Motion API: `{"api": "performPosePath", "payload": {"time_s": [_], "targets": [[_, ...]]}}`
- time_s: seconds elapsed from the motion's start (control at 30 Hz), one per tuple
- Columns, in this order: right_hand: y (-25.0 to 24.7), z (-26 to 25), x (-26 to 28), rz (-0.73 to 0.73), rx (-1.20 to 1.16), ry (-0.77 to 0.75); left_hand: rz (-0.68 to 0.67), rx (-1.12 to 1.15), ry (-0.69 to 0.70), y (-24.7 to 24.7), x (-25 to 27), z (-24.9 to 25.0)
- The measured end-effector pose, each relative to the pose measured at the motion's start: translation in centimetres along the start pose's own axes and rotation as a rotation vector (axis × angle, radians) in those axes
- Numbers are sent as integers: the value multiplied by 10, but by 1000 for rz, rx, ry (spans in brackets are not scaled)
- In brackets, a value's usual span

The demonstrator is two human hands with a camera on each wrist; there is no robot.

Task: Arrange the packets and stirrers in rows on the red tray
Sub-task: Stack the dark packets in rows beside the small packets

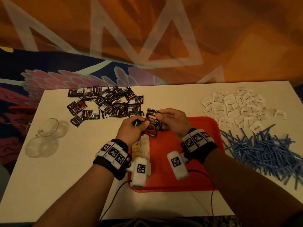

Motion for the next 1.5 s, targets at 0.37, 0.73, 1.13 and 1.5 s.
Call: {"api": "performPosePath", "payload": {"time_s": [0.37,0.73,1.13,1.5], "targets": [[13,16,14,-168,509,-100,-10,91,-121,-6,0,-9],[-3,78,-26,-19,725,86,127,190,-354,-31,8,-57],[-3,130,-75,128,713,344,-12,700,-511,-49,25,-79],[-3,133,-82,169,691,374,37,677,-518,-62,23,-94]]}}
Point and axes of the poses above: each hand's wrist, its own x-axis away from the middle knuckle, its own y-axis out of the palm, z = x × y, the point moved 10 cm from there along -x, towards the middle knuckle, and after that the axes turned 9 degrees about x, right-handed, at the moved point
